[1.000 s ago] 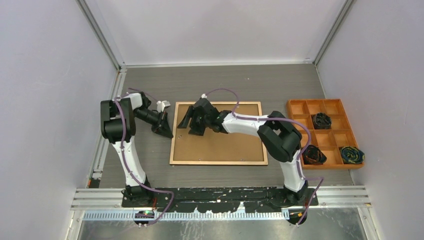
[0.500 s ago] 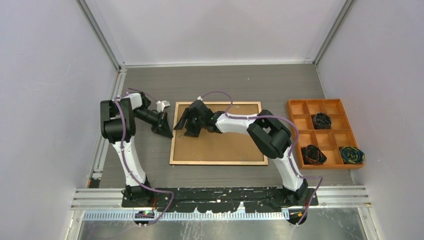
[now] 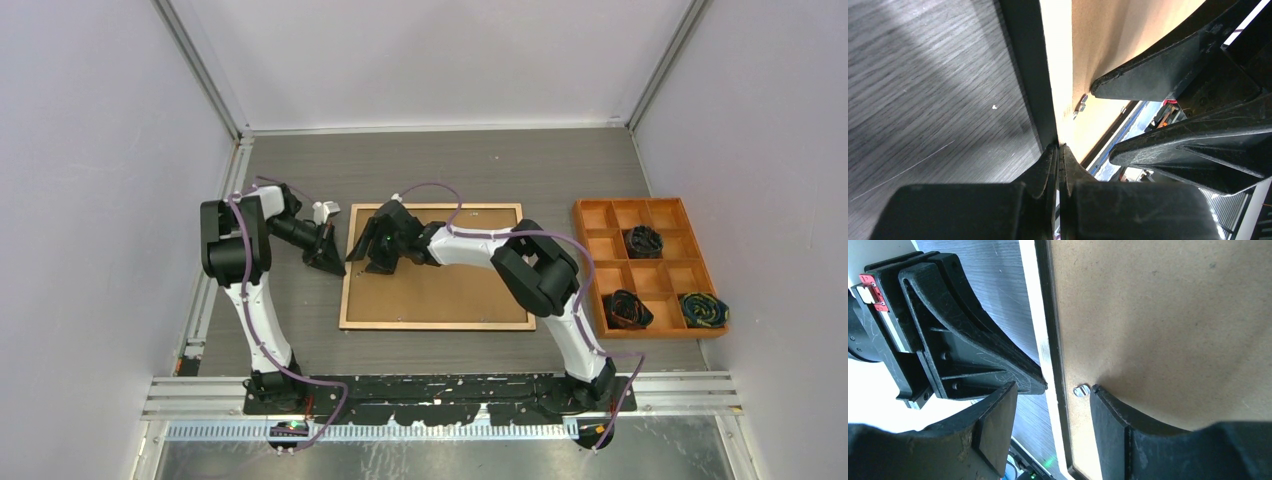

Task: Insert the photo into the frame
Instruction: Install the photo frame at the center of the board.

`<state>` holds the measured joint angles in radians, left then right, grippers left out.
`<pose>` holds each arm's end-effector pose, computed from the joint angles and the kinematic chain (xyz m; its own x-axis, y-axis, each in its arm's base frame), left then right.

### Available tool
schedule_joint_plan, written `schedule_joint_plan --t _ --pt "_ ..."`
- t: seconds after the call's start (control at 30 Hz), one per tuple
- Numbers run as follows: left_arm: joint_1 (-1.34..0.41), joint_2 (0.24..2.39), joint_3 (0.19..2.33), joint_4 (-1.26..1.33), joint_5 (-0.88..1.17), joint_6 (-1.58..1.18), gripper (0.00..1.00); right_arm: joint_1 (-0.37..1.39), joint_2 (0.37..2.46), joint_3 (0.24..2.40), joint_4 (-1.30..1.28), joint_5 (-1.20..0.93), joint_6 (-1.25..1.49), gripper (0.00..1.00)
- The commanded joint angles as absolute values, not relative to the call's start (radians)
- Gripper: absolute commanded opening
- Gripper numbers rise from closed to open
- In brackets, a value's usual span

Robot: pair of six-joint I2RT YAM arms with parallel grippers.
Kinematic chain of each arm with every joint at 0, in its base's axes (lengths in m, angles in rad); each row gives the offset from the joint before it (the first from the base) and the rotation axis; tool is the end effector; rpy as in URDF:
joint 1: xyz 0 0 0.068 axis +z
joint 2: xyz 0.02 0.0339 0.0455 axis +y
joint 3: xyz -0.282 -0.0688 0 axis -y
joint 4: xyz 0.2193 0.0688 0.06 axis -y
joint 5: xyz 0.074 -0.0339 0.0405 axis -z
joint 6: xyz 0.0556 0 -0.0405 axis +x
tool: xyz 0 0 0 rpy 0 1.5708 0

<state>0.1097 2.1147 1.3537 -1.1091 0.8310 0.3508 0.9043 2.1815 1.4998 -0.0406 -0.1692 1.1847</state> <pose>0.3357 -0.0043 0.1405 -0.9917 0.1238 0.0344 0.0538 0.6428 -0.7641 0.2934 0.3881 0.1678 -0.9440 0.2769 -0.1794 0.0575 0.6735 0.7370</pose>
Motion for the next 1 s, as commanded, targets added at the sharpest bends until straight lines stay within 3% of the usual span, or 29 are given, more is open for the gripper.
schedule_joint_plan --t 0.0,0.97 --pt "0.103 2.095 1.341 -1.032 0.807 0.378 0.01 0.924 2.131 1.514 -0.127 -0.133 1.166 0.60" --pt "0.100 2.080 1.331 -1.041 0.794 0.398 0.00 0.933 2.173 1.549 -0.071 -0.111 1.182 0.60"
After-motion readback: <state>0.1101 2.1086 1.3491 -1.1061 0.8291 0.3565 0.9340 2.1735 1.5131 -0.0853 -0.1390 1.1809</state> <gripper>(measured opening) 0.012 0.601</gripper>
